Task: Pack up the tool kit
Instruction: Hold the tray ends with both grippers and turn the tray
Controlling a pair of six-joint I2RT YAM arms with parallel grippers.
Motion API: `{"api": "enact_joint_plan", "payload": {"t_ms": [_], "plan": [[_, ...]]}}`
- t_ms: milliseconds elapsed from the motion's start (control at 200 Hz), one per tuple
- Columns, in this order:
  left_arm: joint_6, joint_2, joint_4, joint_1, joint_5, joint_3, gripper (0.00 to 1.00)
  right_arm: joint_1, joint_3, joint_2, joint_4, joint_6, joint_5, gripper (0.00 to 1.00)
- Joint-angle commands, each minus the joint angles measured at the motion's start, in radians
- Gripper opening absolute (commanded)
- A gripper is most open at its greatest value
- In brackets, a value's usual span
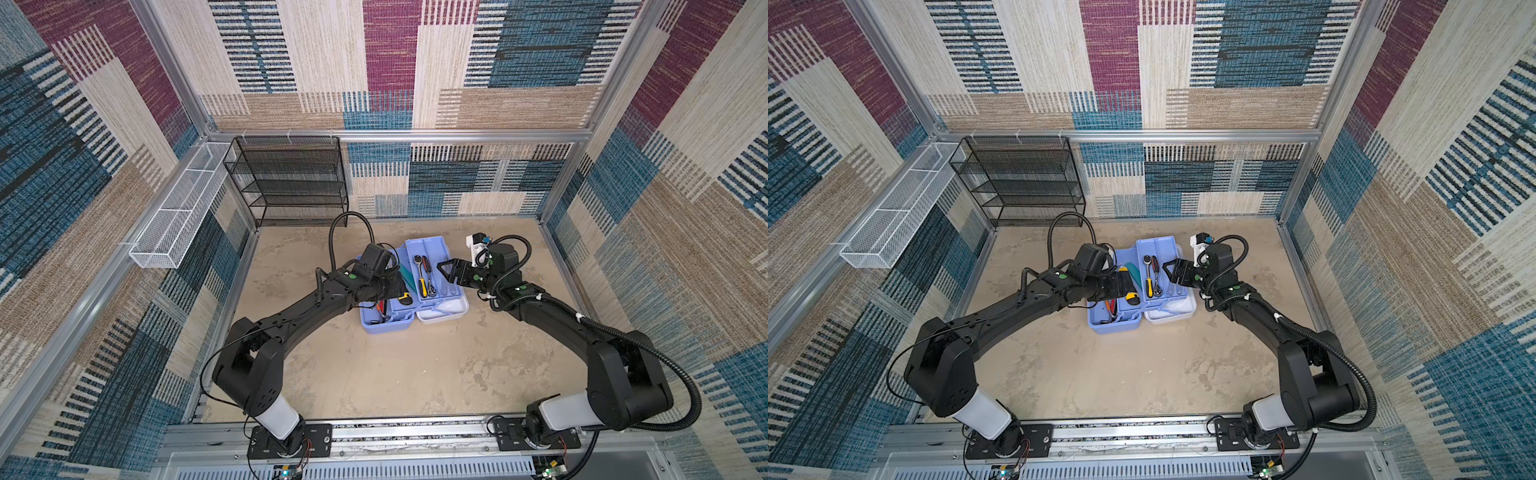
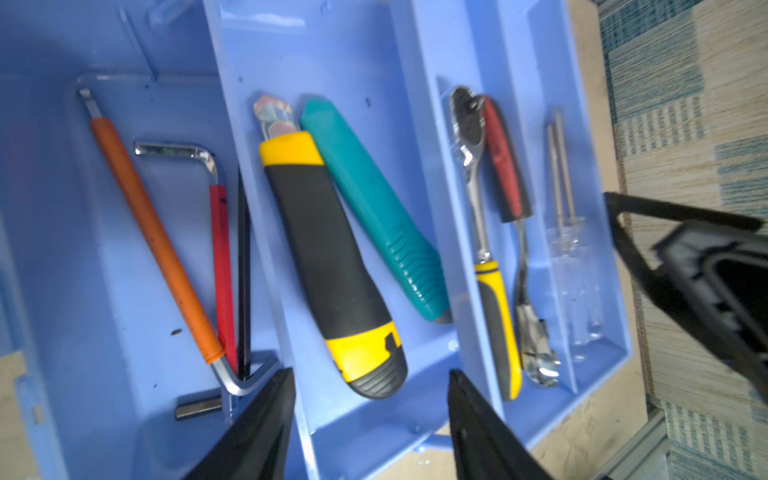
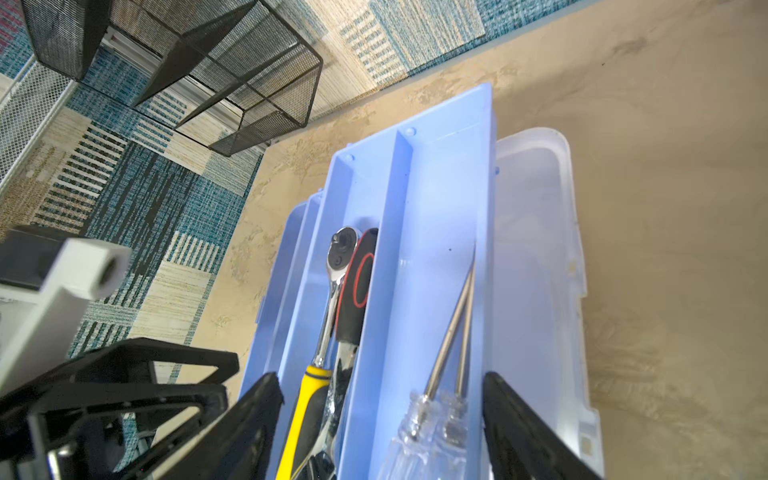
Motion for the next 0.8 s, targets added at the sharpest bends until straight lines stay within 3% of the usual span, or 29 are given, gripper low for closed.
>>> {"api": "enact_joint_plan", "payload": {"t_ms": [0,546,796], "plan": [[0.039,-0.018,-0.003,0.014,-0.037,0.01,0.62,0.01,0.019,0.01,0.069,0.004,-0.043,0.77],[0.064,-0.186,-0.133,0.153,-0.135,-0.247,0.64,0.011,0.012,0.032,0.069,0.003,-0.031,0.78],[0.092,-0.147,-0.111,0.178,-0.07,-0.275,0.63,0.01,0.009,0.035,0.069,0.003,-0.031,0.78]]}}
